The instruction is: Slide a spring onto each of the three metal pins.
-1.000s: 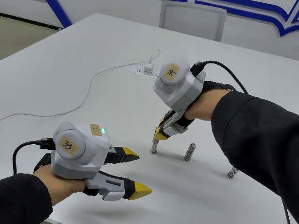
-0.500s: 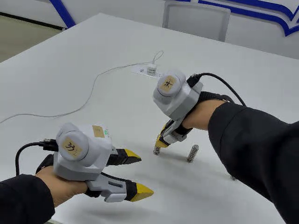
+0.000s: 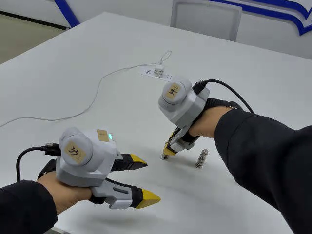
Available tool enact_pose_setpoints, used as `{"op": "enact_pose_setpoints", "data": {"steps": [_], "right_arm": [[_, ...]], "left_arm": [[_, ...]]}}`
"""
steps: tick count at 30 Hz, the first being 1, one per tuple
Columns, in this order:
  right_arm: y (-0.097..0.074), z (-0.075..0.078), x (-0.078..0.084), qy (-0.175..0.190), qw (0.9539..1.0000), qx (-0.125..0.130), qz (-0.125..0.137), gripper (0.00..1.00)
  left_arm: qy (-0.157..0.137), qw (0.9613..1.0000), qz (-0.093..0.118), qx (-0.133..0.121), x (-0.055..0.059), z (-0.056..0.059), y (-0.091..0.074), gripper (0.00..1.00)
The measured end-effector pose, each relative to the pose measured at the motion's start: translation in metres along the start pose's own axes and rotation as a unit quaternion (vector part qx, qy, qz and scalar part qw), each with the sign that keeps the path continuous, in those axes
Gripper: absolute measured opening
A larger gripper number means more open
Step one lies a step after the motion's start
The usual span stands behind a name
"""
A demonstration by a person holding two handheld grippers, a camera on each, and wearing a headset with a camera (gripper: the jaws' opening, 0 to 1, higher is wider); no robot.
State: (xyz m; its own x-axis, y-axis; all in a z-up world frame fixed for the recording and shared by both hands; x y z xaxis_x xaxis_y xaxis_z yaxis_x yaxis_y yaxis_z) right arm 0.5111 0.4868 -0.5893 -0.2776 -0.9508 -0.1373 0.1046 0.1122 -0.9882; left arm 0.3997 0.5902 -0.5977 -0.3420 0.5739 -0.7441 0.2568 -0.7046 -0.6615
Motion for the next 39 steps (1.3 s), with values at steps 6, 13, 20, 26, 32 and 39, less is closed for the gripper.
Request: {"op": "enact_pose_setpoints", "data": {"steps": [6,13,20,26,32,39], "right_arm": [[-0.007,0.001,0.007,0.005,0.9999,0.006,0.01,0.18],[-0.02,0.004,0.022,0.018,0.9992,0.017,0.032,0.21],[-0.03,0.008,0.042,0.039,0.9971,0.031,0.057,0.25],[-0.039,0.011,0.061,0.064,0.9939,0.044,0.079,0.27],[-0.043,0.01,0.08,0.079,0.9916,0.051,0.088,0.31],[-0.05,0.011,0.102,0.102,0.9868,0.063,0.108,0.35]], "left_arm": [[0.001,1.0,-0.003,-0.001,0.0,0.0,0.0,0.5],[0.005,1.0,-0.008,0.0,0.001,0.001,0.001,0.5],[0.006,0.9999,-0.01,0.0,0.001,0.002,0.001,0.5],[0.006,0.9999,-0.01,-0.001,0.001,0.002,0.001,0.5],[0.006,0.9999,-0.011,0.001,0.001,0.002,0.002,0.5],[0.004,0.9999,-0.01,0.0,0.001,0.002,0.002,0.5]]}}
Point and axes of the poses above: the centre of the closed fingertips' face, and the gripper's own axes: y roughly forward along the fingers, z roughly to its right, x roughly out of its underside, the point moved 8 cm from there along -y, roughly backward along the fingers, and after that the axes turned 14 degrees about -z, right-handed, at the moved point
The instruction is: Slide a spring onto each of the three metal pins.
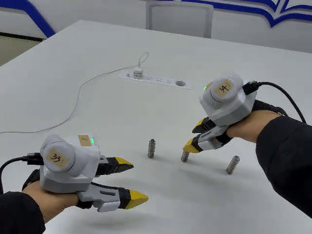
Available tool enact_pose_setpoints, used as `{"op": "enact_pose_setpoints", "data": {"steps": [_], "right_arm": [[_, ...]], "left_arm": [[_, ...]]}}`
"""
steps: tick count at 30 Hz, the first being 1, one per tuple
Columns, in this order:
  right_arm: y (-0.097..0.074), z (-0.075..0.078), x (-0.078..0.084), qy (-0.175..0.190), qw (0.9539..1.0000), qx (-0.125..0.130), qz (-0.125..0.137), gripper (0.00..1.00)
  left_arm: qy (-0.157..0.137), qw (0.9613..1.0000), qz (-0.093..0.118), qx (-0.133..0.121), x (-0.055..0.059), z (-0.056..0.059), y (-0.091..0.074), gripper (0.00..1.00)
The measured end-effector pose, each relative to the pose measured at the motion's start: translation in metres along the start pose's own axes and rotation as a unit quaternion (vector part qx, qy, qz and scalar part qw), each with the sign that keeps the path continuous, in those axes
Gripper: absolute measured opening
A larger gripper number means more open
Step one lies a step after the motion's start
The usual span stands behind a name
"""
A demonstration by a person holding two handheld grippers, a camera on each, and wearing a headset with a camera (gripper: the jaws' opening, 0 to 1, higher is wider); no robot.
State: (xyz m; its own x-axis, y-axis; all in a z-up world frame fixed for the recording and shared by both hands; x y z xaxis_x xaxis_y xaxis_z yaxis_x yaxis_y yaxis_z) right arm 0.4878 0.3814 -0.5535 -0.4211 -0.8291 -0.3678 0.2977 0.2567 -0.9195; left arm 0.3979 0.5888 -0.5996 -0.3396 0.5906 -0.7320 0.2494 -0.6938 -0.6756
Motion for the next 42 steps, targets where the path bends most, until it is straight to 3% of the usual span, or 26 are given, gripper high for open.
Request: {"op": "enact_pose_setpoints", "data": {"steps": [11,21,34,42], "right_arm": [[-0.014,0.005,0.033,0.036,0.9984,0.025,0.035,0.43],[-0.029,0.0,0.063,0.069,0.9928,0.055,0.081,0.49],[-0.038,-0.016,0.1,0.115,0.9822,0.073,0.13,0.54],[-0.038,-0.028,0.114,0.143,0.9721,0.077,0.169,0.55]], "left_arm": [[-0.006,1.0,0.004,-0.007,0.0,-0.002,-0.001,0.51],[-0.007,1.0,0.004,-0.006,0.0,-0.002,-0.001,0.52],[-0.015,0.9998,0.012,-0.009,0.001,-0.004,-0.002,0.54],[-0.018,0.9996,0.017,-0.009,0.001,-0.005,-0.002,0.55]]}}
Point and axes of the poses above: the centre of the closed fingertips' face, and the gripper's own axes: y roughly forward along the fingers, z roughly to its right, x roughly out of its underside, the point moved 8 cm from there along -y, roughly backward along the fingers, and after that the axes turned 14 degrees about -z, right-handed, at the moved point
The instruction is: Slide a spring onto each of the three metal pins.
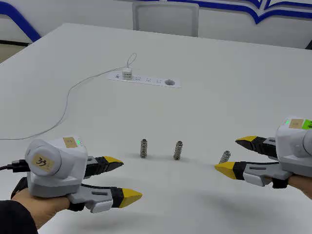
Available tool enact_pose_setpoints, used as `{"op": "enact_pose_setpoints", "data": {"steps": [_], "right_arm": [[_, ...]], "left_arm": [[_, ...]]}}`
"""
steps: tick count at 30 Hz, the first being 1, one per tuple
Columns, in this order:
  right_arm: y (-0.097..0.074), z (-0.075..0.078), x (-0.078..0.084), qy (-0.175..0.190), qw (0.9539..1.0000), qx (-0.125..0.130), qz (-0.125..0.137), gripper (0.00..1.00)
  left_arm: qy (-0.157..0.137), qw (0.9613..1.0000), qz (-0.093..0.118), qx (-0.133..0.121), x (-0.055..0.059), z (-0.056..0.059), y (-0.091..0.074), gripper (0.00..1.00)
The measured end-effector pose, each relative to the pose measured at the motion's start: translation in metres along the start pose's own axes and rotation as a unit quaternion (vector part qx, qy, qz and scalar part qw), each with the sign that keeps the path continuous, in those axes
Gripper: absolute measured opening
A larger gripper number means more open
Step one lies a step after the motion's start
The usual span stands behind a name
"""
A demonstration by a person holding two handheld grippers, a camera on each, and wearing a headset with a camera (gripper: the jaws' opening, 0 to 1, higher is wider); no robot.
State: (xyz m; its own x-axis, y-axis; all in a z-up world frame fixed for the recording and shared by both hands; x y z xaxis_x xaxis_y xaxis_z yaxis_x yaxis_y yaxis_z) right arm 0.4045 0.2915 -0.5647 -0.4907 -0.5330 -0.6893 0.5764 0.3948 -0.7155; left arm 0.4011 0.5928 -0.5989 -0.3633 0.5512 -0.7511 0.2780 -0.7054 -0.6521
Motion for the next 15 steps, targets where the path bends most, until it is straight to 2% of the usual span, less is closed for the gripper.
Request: {"op": "enact_pose_setpoints", "data": {"steps": [5,9,12,15], "right_arm": [[0.001,-0.006,0.009,0.026,0.9995,0.005,0.018,0.55],[0.001,-0.013,0.016,0.03,0.9992,0.004,0.025,0.56],[0.0,-0.014,0.019,0.033,0.999,0.006,0.028,0.57],[-0.002,-0.015,0.024,0.053,0.9978,0.013,0.039,0.58]], "left_arm": [[0.002,1.0,0.001,0.001,-0.001,0.0,0.0,0.57],[0.0,1.0,0.003,0.002,0.0,0.0,0.0,0.58],[-0.001,1.0,0.004,0.002,0.0,0.0,0.001,0.59],[-0.002,1.0,0.005,0.001,0.0,-0.001,0.001,0.6]]}}
Point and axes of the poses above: the centre of the closed fingertips' face, and the gripper's own axes: y roughly forward along the fingers, z roughly to its right, x roughly out of its underside, the point moved 8 cm from there along -y, roughly backward along the fingers, and after that the axes turned 14 degrees about -z, right-handed, at the moved point
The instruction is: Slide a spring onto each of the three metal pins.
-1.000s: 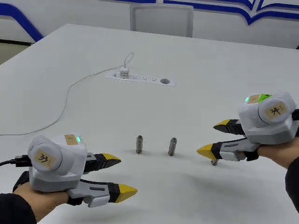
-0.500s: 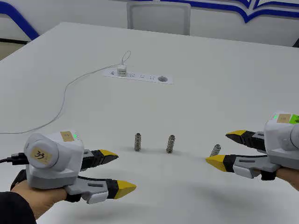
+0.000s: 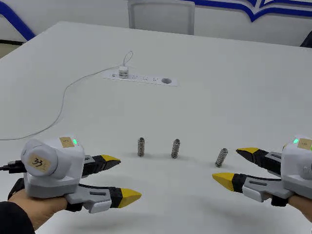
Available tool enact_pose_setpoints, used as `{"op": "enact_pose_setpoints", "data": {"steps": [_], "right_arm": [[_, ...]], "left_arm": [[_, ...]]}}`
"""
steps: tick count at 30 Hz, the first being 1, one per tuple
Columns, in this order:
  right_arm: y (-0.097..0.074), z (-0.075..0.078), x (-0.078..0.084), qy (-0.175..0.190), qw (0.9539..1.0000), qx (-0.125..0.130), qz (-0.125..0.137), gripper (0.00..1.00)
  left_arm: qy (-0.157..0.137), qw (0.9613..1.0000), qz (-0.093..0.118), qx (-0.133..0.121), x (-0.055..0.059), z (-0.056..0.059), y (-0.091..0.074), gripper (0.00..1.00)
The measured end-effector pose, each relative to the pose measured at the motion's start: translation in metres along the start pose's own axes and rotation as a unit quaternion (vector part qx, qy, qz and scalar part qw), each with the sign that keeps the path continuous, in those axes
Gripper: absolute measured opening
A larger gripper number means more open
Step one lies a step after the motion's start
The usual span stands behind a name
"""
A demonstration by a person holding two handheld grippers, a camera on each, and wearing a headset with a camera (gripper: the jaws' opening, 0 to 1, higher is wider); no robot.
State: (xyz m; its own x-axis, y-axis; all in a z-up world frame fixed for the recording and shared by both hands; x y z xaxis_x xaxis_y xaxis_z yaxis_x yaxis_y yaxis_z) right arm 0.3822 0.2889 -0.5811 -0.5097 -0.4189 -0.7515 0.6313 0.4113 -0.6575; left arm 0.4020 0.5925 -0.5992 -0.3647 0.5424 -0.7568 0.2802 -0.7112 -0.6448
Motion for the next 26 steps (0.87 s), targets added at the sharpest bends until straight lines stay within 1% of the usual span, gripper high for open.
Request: {"op": "enact_pose_setpoints", "data": {"steps": [3,8,10,16,26], "right_arm": [[0.001,-0.002,0.006,0.01,0.9999,0.003,0.004,0.59],[0.006,-0.011,0.015,0.006,0.9999,-0.006,-0.009,0.6],[0.008,-0.011,0.017,0.007,0.9998,-0.01,-0.014,0.6],[0.009,-0.01,0.017,0.009,0.9998,-0.01,-0.012,0.61],[0.011,-0.01,0.022,0.013,0.9996,-0.009,-0.022,0.62]], "left_arm": [[-0.003,1.0,0.003,-0.003,0.0,-0.001,-0.001,0.61],[-0.008,0.9999,0.005,-0.007,0.0,-0.002,-0.001,0.62],[-0.009,0.9999,0.005,-0.007,-0.001,-0.002,-0.001,0.63],[-0.014,0.9998,0.006,-0.011,-0.001,-0.002,-0.002,0.63],[-0.018,0.9998,0.006,-0.012,-0.001,-0.001,-0.002,0.63]]}}
Point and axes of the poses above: the centre of the closed fingertips' face, and the gripper's own axes: y roughly forward along the fingers, z roughly to its right, x roughly out of its underside, the point moved 8 cm from there along -y, roughly backward along the fingers, and after that the axes turned 14 degrees about -z, right-handed, at the moved point
